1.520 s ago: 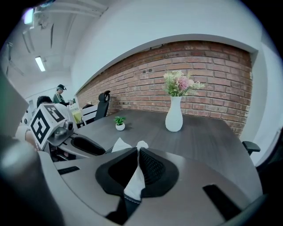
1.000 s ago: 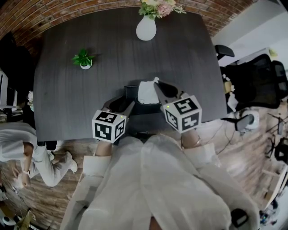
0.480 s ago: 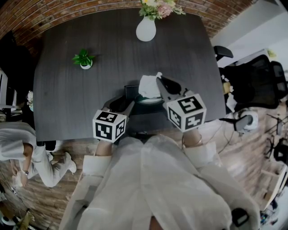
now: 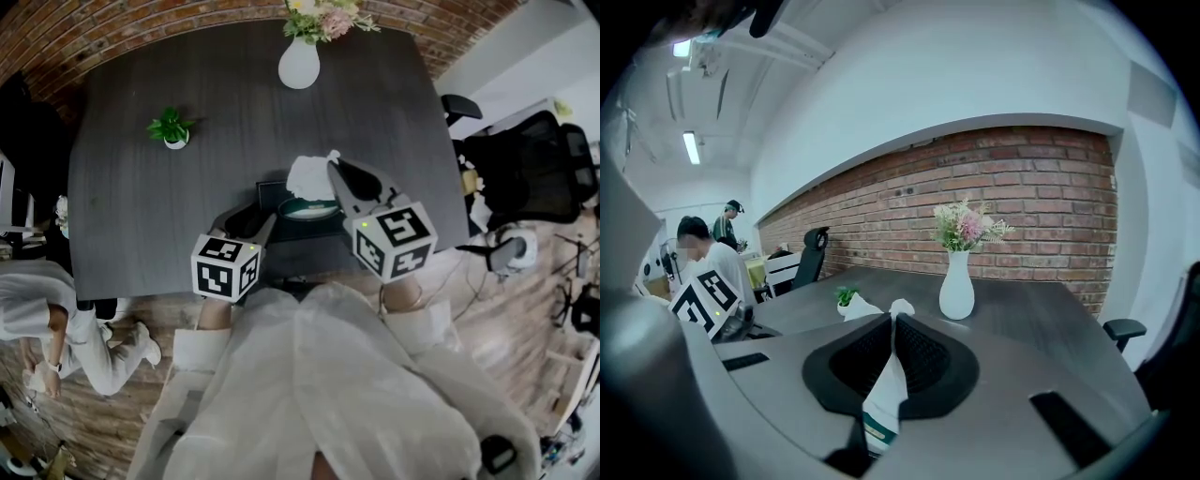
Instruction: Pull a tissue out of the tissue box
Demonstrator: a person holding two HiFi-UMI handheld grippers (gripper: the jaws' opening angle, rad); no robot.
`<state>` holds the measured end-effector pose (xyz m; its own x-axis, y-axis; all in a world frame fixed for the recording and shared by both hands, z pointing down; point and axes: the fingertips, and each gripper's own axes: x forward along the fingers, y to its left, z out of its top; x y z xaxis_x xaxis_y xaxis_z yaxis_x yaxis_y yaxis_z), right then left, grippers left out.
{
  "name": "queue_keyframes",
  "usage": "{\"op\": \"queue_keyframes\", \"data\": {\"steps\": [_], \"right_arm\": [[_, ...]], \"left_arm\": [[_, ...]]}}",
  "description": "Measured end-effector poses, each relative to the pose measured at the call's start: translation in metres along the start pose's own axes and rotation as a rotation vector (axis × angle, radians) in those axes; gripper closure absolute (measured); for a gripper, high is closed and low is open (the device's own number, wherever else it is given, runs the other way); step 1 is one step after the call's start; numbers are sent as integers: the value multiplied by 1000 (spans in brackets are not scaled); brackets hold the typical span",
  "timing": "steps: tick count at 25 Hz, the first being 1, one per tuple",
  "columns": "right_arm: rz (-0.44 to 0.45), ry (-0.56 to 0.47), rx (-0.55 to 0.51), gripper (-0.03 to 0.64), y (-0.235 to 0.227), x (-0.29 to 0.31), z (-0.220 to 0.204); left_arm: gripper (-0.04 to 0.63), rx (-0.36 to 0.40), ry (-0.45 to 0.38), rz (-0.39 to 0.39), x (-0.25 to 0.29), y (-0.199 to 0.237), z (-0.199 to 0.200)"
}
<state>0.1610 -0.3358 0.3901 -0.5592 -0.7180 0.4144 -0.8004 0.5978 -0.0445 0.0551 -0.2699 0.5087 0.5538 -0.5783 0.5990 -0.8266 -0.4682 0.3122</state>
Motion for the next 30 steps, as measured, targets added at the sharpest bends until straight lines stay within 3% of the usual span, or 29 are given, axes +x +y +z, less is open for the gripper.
{"op": "queue_keyframes", "data": {"steps": [6, 14, 22, 30], "right_arm": [[10, -27, 31, 600, 6, -4, 0], [38, -140, 57, 600, 9, -15, 24], [1, -243, 85, 600, 6, -28, 42], [49, -251, 146, 600, 11, -32, 37]], "left_arm": [[446, -2, -39, 16, -8, 3, 10], [449, 17, -180, -12, -28, -1, 49], [536, 39, -329, 16, -50, -3, 87], [578, 63, -361, -8, -53, -15, 97]]}}
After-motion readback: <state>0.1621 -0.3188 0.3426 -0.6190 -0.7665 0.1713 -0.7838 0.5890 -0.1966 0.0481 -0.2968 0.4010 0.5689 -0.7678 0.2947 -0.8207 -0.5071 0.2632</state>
